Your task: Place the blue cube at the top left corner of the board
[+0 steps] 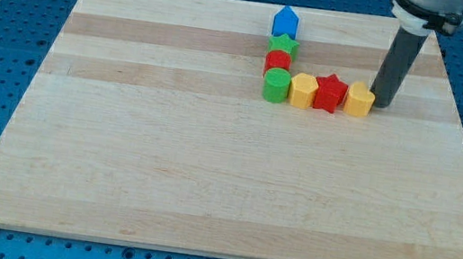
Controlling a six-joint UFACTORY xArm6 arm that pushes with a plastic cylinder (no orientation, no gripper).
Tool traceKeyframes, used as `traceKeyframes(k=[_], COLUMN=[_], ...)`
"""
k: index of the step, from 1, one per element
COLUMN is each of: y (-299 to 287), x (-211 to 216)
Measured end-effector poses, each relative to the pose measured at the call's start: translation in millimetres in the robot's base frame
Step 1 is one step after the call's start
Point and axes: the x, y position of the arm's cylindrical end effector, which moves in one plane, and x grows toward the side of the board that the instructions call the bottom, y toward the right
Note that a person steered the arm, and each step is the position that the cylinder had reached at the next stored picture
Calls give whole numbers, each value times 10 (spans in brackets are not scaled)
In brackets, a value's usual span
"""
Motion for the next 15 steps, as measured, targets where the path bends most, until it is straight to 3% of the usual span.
traceKeyframes(k=[2,5,15], y=[0,-53,-2945], x=[-202,-1117,-1128])
